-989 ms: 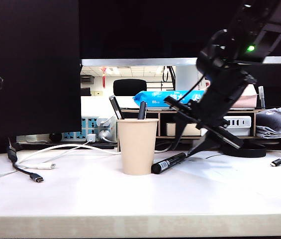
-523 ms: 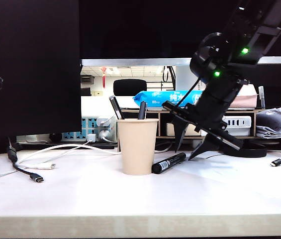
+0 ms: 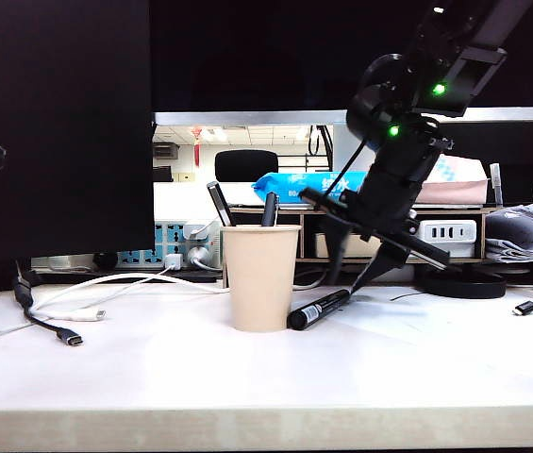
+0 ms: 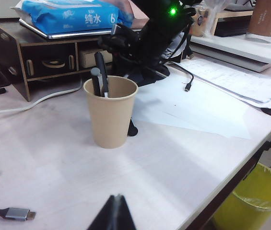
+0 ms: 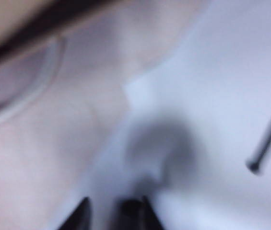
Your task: Pick up the marker and insert it into the paper cup.
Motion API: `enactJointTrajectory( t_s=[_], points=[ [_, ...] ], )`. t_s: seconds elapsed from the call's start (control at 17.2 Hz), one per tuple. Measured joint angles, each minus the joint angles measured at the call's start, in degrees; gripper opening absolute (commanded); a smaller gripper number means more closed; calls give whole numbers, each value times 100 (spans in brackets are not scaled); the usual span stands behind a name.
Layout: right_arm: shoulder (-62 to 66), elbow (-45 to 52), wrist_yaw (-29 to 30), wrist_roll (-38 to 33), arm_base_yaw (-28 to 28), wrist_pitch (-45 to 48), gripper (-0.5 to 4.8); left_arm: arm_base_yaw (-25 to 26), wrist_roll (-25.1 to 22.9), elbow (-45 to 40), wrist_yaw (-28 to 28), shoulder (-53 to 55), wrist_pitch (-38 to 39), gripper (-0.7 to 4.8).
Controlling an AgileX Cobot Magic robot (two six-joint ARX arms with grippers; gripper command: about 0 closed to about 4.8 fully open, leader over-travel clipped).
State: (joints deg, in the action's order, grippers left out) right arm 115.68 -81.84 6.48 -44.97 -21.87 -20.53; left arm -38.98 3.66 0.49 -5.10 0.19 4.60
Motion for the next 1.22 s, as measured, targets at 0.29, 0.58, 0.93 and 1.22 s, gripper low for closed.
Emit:
enactJointTrajectory(
  t_s=[0.29,0.58,0.93,1.22],
  points=[
    [0,0,-28,114,-24,-321,135,0,0,0,0,2,0,-6],
    [0,0,-109,114,-24,-319,135,0,0,0,0,2,0,-5],
    [0,0,-151,114,-46,-291,112,0,0,0,0,0,0,-6],
    [4,0,-179,127,-61,-271,113,0,-2,0,0,2,0,-6]
  ],
)
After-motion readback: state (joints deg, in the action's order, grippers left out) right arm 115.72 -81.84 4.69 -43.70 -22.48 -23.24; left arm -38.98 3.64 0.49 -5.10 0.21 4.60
